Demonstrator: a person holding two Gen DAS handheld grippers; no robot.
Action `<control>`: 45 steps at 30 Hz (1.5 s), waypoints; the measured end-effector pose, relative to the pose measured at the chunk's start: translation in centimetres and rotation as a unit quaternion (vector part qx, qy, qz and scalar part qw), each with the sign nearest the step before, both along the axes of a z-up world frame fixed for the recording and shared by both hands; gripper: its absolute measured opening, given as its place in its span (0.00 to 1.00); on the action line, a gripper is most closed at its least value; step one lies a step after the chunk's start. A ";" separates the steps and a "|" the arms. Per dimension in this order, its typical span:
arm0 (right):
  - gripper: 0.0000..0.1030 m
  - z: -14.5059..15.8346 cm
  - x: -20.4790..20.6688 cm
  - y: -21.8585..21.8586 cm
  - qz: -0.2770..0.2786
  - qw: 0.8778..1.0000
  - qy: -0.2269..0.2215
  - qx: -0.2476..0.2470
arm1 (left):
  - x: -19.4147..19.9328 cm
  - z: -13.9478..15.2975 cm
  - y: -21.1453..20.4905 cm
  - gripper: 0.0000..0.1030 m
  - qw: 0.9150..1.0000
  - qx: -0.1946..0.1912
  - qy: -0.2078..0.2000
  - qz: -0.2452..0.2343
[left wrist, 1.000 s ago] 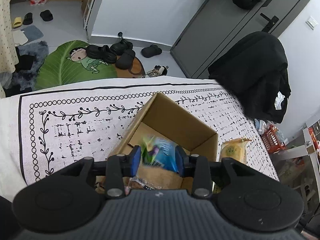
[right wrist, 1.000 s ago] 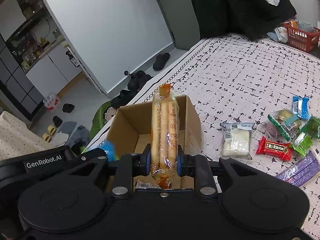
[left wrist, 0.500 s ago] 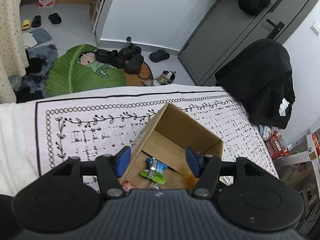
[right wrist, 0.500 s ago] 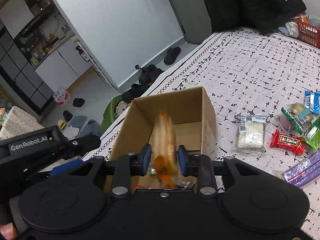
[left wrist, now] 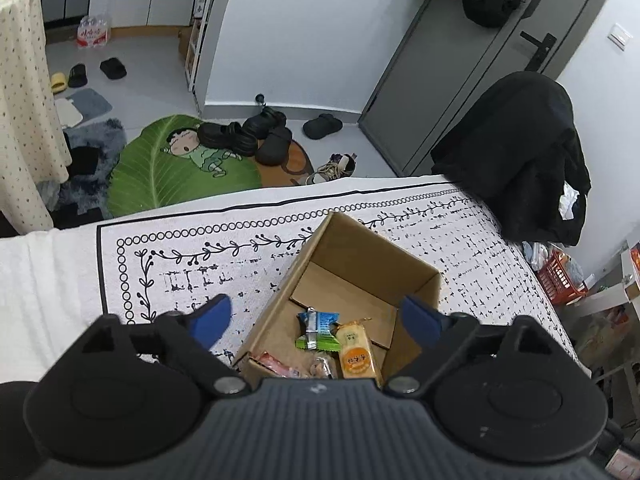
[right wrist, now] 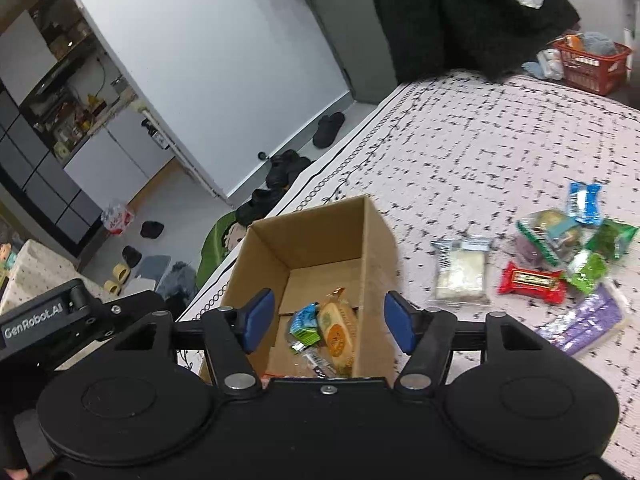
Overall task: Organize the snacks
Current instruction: 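Carry both snacks over the cardboard box and open both tools to release them, then withdraw both open tools from the box toward the remaining snacks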
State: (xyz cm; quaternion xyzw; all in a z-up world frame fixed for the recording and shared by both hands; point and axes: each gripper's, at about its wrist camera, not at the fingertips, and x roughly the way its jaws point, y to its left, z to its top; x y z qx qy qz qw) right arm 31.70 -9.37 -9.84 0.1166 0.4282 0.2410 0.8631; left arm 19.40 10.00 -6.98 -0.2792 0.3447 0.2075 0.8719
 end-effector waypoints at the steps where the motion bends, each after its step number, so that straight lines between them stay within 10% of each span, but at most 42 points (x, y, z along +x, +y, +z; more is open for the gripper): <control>1: 0.61 0.1 0.0 -0.5 -0.005 1.000 0.001 0.002 | -0.1 0.1 -0.3 0.95 1.000 -0.002 -0.004 -0.003; 16: 0.87 0.9 -0.4 -7.5 -0.076 0.997 -0.001 0.014 | 0.6 0.7 -7.1 1.00 0.999 0.017 -0.016 -0.043; 45: 0.87 -4.9 0.5 -18.9 -0.203 0.966 0.114 0.110 | 3.3 -0.8 -16.3 1.00 0.996 0.008 -0.007 -0.089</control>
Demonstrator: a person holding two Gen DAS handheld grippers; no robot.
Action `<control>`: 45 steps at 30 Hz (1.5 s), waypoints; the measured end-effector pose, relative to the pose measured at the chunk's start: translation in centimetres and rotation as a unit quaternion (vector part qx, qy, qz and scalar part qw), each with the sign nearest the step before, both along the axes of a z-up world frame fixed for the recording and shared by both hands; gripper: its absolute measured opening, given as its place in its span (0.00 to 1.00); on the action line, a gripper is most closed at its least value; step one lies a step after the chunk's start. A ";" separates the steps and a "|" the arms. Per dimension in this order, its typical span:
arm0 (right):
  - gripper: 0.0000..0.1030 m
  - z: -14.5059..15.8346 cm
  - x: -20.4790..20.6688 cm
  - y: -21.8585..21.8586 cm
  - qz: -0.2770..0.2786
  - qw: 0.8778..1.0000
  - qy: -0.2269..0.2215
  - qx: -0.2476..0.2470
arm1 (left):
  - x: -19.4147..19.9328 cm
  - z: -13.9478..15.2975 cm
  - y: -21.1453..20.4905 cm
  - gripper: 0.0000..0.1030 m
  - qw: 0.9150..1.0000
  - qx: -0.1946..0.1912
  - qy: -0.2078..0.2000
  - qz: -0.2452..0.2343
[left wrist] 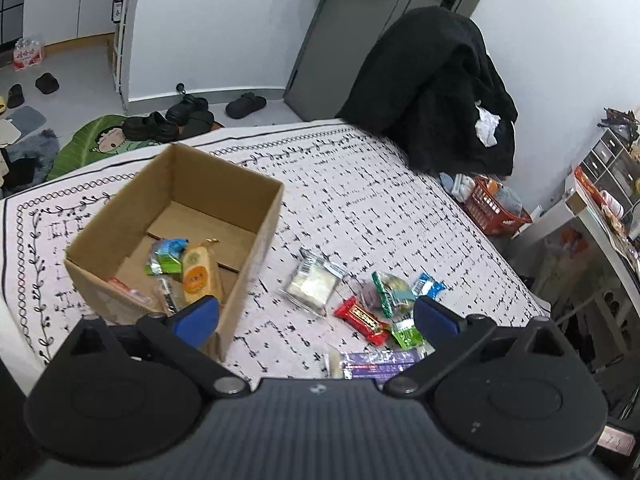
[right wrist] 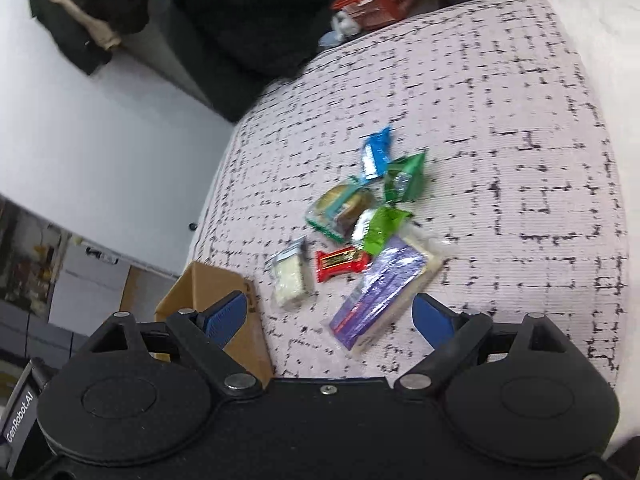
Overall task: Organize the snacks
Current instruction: 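Withdraw both open tools from the box toward the remaining snacks, then grasp the purple bar packet with the right tool while the left tool grasps the white packet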
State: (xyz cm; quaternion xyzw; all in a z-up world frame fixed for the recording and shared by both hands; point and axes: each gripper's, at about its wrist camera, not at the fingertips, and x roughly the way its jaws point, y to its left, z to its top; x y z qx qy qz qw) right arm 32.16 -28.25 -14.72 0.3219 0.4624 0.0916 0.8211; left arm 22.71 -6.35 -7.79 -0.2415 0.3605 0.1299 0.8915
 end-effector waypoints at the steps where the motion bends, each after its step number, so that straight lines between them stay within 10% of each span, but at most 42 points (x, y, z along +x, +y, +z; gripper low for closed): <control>1: 0.87 -0.1 0.0 -0.2 -0.006 1.000 0.003 0.000 | 0.1 -0.2 -0.2 1.00 1.000 -0.001 0.001 -0.001; 15: 0.77 -2.7 0.9 -1.9 -0.056 0.997 0.050 0.026 | 2.6 -3.4 -2.1 0.97 0.999 -0.018 0.029 -0.032; 39: 0.56 -8.1 4.9 0.2 -0.067 0.989 0.131 0.027 | 9.1 -9.9 -2.1 0.63 0.996 -0.004 0.068 -0.063; 45: 0.35 -8.5 5.5 1.0 -0.074 0.989 0.130 0.009 | 10.8 -11.2 -1.9 0.62 0.996 0.006 0.069 -0.064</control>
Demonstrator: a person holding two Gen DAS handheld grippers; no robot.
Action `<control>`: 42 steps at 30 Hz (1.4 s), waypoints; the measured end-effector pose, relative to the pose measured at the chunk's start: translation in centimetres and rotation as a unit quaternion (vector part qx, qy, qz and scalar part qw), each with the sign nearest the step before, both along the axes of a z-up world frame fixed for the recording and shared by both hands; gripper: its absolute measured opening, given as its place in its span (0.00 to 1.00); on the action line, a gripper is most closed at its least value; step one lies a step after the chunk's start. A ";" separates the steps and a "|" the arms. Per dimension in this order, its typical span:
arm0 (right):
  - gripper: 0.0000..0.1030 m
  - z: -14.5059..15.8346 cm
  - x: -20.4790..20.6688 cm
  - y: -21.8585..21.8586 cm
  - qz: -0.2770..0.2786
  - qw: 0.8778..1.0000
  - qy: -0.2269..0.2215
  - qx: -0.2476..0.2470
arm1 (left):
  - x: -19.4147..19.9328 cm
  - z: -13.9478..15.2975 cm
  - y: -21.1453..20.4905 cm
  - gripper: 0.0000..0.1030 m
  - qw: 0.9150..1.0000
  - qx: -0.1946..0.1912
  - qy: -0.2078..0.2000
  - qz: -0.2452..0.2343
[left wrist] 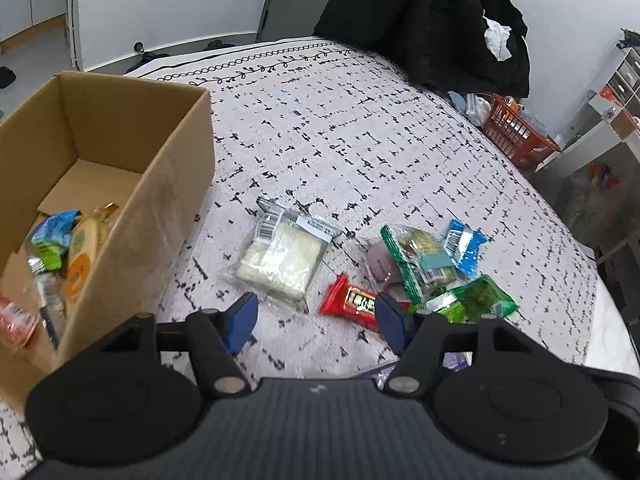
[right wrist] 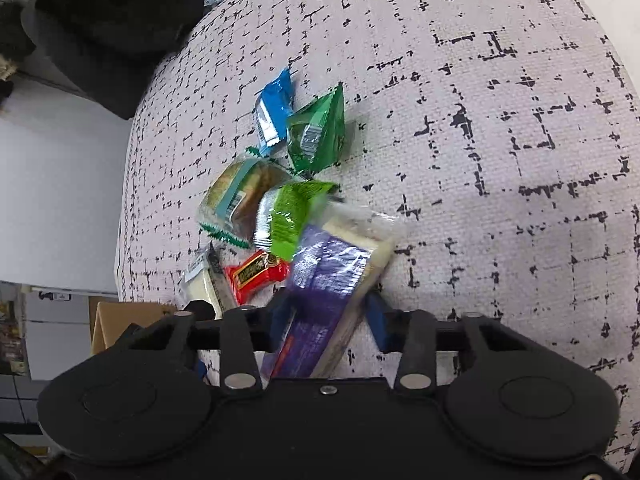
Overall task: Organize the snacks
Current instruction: 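Grasp the purple bar packet with the right tool while the left tool grasps the white packet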
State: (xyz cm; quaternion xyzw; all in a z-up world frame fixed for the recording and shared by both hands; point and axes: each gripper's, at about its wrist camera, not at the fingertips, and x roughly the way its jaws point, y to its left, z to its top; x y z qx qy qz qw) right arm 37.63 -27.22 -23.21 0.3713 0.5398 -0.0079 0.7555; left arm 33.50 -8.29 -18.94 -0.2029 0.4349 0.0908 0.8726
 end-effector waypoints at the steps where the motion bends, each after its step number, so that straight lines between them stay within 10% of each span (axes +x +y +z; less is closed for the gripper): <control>1: 0.33 0.0 0.1 0.0 -0.003 1.000 -0.001 0.001 | 0.3 -0.2 0.1 0.62 1.000 0.002 0.001 -0.001; 15: 0.28 1.3 0.7 -1.0 -0.040 0.995 -0.043 -0.080 | 3.1 -1.9 0.5 0.62 0.997 0.075 -0.009 -0.010; 31: 0.59 1.2 1.9 1.8 0.033 0.992 -0.032 -0.115 | 3.3 -3.7 0.9 0.48 0.998 0.062 0.021 -0.006; 42: 0.36 2.7 0.6 1.5 0.019 0.991 -0.078 -0.103 | -0.4 -0.3 0.8 0.46 0.999 0.037 0.002 0.000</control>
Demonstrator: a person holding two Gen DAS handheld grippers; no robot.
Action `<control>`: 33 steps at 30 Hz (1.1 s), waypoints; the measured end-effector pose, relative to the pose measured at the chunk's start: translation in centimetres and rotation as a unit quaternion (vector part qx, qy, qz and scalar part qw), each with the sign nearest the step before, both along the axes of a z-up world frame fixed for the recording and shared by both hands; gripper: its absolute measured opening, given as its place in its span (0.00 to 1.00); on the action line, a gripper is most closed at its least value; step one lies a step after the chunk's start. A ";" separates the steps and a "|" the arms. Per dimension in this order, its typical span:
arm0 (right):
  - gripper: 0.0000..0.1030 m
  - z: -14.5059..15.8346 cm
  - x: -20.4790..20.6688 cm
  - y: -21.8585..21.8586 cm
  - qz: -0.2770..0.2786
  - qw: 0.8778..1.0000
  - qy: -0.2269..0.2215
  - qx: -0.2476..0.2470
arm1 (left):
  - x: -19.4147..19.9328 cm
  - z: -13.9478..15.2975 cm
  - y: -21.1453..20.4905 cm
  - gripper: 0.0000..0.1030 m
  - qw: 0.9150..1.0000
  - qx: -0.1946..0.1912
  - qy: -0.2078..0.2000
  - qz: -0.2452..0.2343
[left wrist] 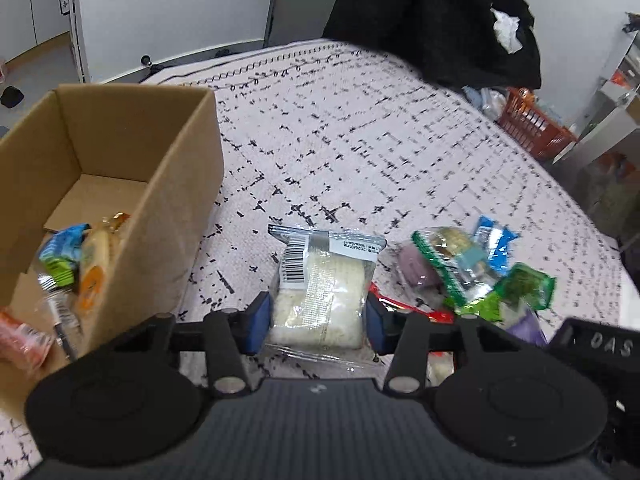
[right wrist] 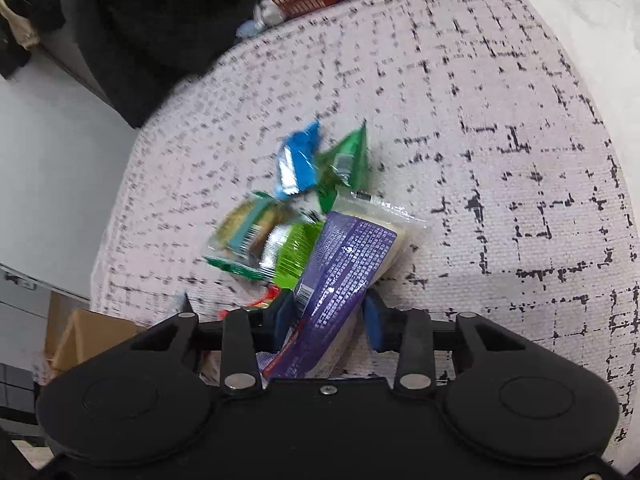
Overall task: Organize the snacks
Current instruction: 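Grasp the purple bar packet with the right tool while the left tool grasps the white packet, then carry both packets over the cardboard box and open both tools to drop them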
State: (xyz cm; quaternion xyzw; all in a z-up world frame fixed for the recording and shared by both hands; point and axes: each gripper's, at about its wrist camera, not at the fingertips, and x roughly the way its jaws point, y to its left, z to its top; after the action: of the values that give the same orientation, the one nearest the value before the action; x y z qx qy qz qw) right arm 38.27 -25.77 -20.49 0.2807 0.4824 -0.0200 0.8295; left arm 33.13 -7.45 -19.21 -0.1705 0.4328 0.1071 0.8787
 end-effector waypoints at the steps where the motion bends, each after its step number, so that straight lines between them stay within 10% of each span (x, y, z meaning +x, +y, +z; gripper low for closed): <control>1: 0.35 0.4 -0.2 0.0 0.000 1.000 -0.007 0.003 | -0.3 0.4 0.0 0.46 1.000 0.001 -0.003 0.000; 33: 0.33 6.8 -4.4 6.8 0.121 0.980 -0.142 0.072 | -8.6 10.5 6.8 0.46 0.994 0.021 -0.083 0.064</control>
State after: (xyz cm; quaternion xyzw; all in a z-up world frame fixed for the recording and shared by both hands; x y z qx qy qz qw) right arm 33.88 -18.96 -13.68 0.2795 0.3903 0.1551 0.8634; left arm 24.53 -0.64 -8.75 -0.1878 0.3441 0.1580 0.9063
